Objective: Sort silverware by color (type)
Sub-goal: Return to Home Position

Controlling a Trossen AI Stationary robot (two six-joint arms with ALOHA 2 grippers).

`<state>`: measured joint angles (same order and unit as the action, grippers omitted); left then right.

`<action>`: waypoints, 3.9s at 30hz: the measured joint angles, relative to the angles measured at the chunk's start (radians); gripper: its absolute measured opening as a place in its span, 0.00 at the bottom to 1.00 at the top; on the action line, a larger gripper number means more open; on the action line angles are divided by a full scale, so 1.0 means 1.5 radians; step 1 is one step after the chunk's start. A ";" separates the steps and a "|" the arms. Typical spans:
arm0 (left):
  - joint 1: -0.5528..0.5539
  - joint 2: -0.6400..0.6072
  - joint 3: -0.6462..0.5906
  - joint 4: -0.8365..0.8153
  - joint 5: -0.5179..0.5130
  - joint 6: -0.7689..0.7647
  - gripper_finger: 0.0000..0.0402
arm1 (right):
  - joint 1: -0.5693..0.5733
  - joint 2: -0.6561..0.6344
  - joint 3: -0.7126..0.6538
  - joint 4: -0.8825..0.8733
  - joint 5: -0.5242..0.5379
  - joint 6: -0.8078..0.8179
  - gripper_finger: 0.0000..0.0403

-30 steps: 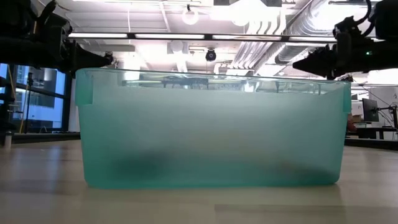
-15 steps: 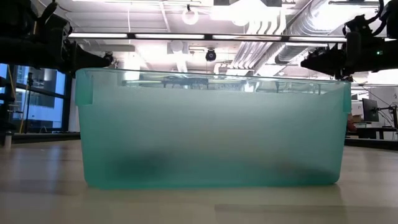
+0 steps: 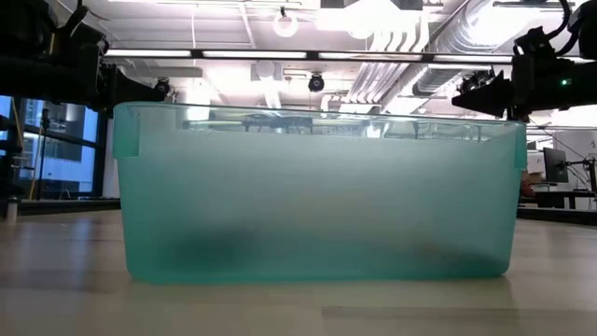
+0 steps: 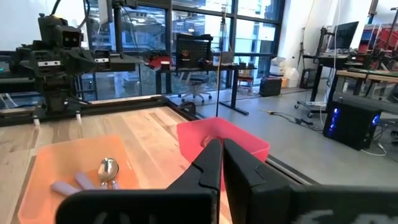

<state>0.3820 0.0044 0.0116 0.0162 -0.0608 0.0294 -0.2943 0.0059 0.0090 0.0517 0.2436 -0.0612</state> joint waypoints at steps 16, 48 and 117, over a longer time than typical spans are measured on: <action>0.000 0.020 0.000 0.002 -0.008 -0.017 0.00 | 0.000 0.001 0.000 0.000 -0.005 -0.034 0.00; 0.000 0.020 0.000 0.002 -0.007 -0.017 0.00 | 0.000 0.001 -0.001 0.001 -0.005 -0.034 0.00; 0.000 0.020 0.000 0.002 -0.007 -0.017 0.00 | 0.000 0.001 -0.001 0.001 -0.005 -0.034 0.00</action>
<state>0.3817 0.0349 0.0116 0.0193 -0.0715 0.0036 -0.2944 0.0074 0.0082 0.0528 0.2363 -0.1122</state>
